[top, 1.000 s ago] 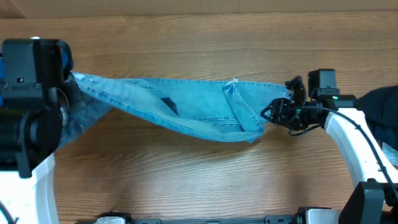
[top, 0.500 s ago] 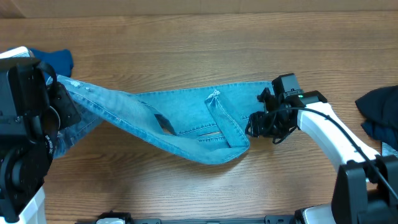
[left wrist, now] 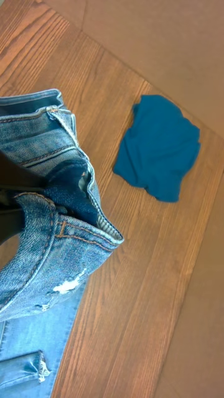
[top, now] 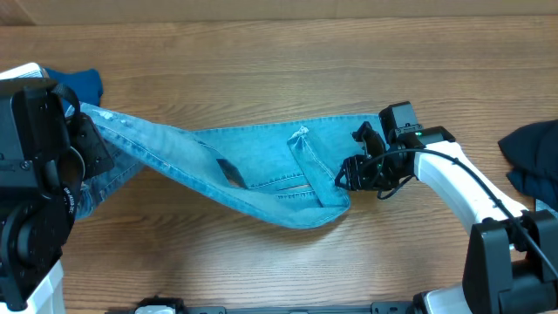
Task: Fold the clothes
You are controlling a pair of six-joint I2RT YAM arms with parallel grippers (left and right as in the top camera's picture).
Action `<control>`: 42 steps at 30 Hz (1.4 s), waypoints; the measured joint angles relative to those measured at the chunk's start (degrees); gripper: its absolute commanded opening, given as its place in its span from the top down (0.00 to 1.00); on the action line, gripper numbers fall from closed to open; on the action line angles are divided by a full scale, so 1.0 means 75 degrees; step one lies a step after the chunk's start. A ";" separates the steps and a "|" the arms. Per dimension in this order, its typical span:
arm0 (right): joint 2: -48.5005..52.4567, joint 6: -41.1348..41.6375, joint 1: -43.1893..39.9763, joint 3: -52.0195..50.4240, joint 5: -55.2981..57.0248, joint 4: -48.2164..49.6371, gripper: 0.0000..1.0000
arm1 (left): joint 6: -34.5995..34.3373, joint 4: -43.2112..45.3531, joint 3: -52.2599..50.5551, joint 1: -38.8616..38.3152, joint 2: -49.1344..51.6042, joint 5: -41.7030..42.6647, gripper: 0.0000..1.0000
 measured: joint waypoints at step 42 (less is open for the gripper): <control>0.0431 0.4301 -0.1897 0.0140 -0.1964 0.4648 0.96 | 0.0052 -0.0006 0.0000 0.0000 0.0000 0.0114 0.91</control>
